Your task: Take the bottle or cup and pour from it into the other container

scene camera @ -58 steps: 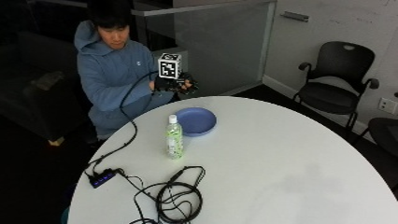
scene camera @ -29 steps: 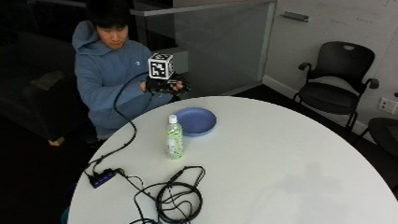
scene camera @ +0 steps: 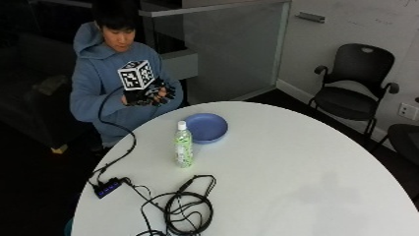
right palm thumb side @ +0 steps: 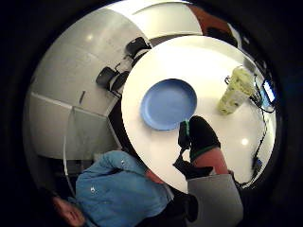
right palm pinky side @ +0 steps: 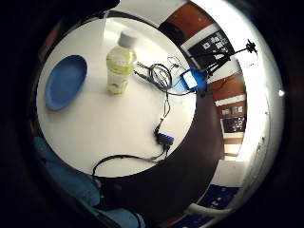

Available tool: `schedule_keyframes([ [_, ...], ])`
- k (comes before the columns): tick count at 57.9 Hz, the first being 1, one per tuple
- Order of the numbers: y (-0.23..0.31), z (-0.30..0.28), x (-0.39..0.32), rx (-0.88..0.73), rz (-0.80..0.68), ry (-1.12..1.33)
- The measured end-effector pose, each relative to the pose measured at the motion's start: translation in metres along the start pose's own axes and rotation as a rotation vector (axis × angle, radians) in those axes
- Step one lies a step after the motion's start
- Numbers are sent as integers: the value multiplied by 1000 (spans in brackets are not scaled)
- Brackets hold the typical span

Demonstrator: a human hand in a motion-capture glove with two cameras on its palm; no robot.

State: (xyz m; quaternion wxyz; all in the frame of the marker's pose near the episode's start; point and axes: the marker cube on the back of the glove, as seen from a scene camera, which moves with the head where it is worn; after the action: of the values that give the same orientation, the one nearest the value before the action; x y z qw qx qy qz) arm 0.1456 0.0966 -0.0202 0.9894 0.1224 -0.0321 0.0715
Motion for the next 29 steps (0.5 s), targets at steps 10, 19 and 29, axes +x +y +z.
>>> schedule_keyframes([
  [10,18,-4,41,113,23,-74],
  [19,25,2,71,190,55,-231],
  [29,26,24,103,215,77,-460],
])
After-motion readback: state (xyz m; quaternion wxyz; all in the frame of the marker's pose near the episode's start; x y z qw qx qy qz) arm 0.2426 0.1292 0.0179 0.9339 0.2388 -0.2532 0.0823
